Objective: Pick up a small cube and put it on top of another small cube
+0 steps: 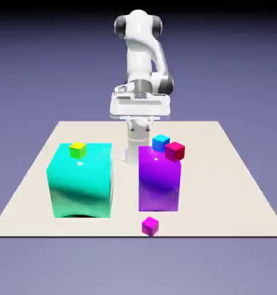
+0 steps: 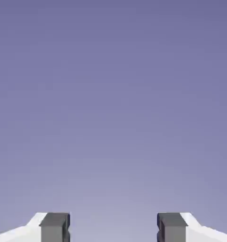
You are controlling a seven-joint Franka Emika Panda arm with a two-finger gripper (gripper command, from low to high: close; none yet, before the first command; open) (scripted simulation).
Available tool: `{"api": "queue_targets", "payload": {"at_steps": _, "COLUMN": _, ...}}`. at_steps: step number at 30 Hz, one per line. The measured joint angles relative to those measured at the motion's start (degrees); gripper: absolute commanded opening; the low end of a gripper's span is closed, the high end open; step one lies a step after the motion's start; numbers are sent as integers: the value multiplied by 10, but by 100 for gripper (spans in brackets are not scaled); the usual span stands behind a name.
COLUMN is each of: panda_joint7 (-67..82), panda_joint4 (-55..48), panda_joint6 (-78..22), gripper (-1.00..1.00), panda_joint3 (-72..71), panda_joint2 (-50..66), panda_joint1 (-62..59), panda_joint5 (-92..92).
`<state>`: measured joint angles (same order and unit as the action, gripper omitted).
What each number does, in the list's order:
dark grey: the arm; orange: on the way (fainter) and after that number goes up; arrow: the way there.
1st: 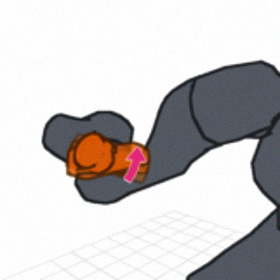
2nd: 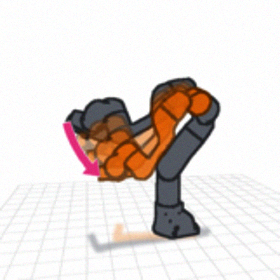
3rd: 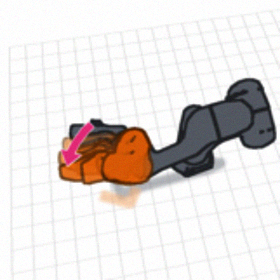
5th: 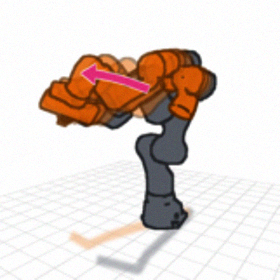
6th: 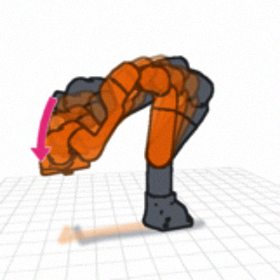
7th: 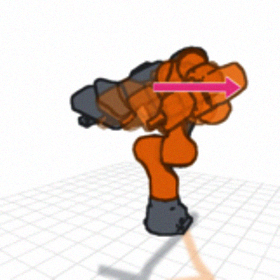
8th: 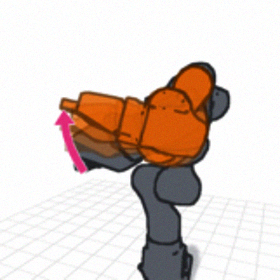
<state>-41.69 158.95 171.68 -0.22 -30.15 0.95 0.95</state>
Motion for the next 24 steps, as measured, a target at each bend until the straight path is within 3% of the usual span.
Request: {"api": "queue_targets", "payload": {"at_steps": 24, "panda_joint7": 153, "panda_joint4": -408, "panda_joint6": -463, "gripper": 0, "panda_joint3": -44, "panda_joint2": 498, "panda_joint1": 52, "panda_joint5": 189}}
